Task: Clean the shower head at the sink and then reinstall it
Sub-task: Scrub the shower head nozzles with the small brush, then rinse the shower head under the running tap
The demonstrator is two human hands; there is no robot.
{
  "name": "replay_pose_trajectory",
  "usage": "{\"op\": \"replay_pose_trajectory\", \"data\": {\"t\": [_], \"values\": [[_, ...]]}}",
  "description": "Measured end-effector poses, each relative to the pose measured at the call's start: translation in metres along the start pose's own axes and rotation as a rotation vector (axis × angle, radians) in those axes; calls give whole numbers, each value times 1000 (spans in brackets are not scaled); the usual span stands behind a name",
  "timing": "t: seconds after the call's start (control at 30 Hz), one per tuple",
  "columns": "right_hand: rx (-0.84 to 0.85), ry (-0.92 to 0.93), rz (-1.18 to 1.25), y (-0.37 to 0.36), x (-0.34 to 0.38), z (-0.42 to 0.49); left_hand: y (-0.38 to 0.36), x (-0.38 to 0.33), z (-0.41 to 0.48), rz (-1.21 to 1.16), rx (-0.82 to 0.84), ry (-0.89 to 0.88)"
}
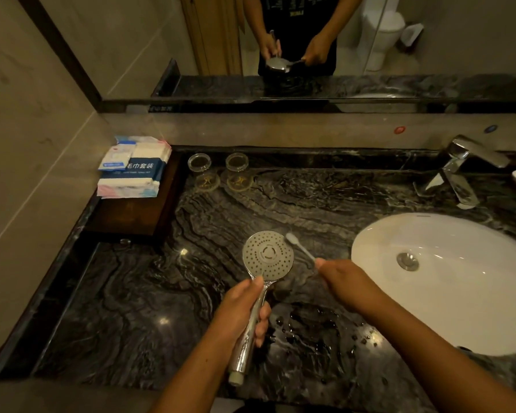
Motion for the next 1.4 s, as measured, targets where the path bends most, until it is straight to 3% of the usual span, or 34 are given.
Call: {"op": "replay_pose_trajectory", "data": {"t": [0.07,0.17,0.43,0.73,1.13,1.4], "values": [[-114,-18,-10,3,-7,11,3,2,1,-3,-7,0],[-156,-98,-17,-11,-24,24,11,4,3,-7,-30,4],[-233,-357,263,-61,-60,47,37,24,5,-80,-49,33],[-259,-407,134,-90,-51,59,61,47,9,-160,-10,86],[-121,-518,16,-87,-41,73,69,57,8,-177,33,81],[-95,-373,139,-83,-40,56,60,51,5,-142,50,50]]}}
Point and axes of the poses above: each hand's wrist, its own z-axis towards the middle knuckle, its own y-axis out of the back of the hand, x = y × z, the point moved 2 cm from there along z, towards the middle knuckle, and after that the axes turned 8 degrees about z, right-handed, at the moved point
